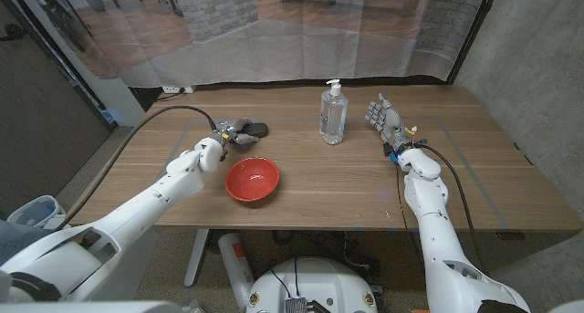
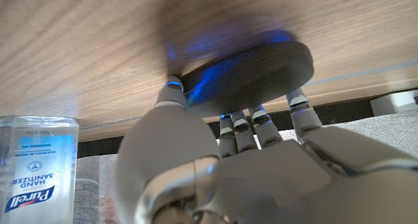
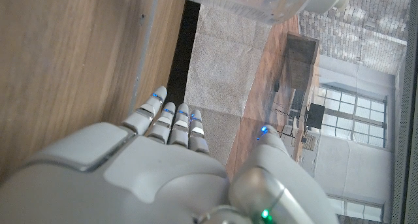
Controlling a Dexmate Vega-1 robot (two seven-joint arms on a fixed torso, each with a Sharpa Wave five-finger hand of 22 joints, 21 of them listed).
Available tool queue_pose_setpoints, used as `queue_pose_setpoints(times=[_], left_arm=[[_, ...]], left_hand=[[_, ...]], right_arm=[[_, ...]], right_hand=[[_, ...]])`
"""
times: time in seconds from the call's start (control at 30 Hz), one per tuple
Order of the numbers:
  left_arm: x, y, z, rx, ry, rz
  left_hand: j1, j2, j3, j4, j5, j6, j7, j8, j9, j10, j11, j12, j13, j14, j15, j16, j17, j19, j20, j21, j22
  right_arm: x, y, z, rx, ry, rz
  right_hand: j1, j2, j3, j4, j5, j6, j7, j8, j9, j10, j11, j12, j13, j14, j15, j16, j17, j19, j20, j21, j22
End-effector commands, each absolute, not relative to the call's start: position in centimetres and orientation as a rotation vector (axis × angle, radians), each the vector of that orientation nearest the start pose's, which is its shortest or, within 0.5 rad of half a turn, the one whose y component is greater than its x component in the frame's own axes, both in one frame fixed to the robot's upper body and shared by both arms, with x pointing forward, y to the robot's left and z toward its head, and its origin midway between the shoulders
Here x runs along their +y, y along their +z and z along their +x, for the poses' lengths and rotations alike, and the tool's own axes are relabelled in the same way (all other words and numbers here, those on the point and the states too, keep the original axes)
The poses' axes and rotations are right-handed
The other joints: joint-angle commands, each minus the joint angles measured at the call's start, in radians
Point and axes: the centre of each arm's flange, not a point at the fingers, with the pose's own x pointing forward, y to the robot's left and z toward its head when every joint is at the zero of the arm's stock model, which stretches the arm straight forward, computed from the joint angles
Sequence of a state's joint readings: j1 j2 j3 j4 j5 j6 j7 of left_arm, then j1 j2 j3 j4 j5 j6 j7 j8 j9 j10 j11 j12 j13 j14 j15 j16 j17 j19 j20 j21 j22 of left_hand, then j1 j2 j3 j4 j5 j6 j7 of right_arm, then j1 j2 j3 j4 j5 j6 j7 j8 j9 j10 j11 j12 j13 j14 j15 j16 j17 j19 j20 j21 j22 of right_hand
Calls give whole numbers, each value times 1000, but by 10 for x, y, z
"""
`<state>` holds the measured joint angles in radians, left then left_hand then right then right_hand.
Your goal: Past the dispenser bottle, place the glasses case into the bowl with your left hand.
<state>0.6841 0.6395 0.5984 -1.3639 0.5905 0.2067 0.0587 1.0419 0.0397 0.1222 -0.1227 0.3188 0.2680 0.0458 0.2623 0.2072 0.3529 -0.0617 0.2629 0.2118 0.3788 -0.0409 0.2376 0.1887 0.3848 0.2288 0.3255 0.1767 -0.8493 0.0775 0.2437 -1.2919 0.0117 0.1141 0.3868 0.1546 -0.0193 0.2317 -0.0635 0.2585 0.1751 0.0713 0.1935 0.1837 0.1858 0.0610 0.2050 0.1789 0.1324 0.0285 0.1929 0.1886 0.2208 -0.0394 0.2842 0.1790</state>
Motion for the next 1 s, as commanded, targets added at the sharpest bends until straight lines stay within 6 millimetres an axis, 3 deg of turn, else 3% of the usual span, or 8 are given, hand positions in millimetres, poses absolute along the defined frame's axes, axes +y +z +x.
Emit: queue_pose_setpoints(times=[0.03,0.3,0.4,1.0], left_arm=[[288,-19,680,-368,159,1357],[287,-15,679,-375,157,1332],[285,-12,677,-385,154,1324],[278,10,661,-428,179,1289]], left_hand=[[67,33,69,-43,-28,25,3,7,7,30,-3,5,4,45,-5,10,5,224,-53,10,1],[162,72,118,-47,-79,47,25,11,16,51,9,1,10,93,-10,11,9,286,-108,16,0],[180,78,128,-46,-90,55,27,14,19,63,12,2,11,99,-11,9,10,299,-118,17,-1],[200,85,141,-37,-113,73,31,18,24,80,17,2,14,126,-10,10,13,315,-127,13,-1]], right_arm=[[-269,-31,665,-573,196,85],[-270,-30,663,-576,196,82],[-271,-29,662,-579,194,78],[-272,-27,656,-597,194,76]], right_hand=[[2,10,3,-2,-1,6,0,2,4,6,4,1,3,9,-2,1,1,9,-10,-1,5],[2,10,2,-3,-2,6,-1,2,4,6,6,0,3,9,-2,1,2,10,-9,-3,5],[2,10,2,-3,-2,5,-1,2,4,5,7,0,3,10,-1,1,2,11,-9,-4,5],[3,11,0,-4,-3,6,1,2,4,6,3,1,3,13,-3,1,2,15,-10,-8,5]])
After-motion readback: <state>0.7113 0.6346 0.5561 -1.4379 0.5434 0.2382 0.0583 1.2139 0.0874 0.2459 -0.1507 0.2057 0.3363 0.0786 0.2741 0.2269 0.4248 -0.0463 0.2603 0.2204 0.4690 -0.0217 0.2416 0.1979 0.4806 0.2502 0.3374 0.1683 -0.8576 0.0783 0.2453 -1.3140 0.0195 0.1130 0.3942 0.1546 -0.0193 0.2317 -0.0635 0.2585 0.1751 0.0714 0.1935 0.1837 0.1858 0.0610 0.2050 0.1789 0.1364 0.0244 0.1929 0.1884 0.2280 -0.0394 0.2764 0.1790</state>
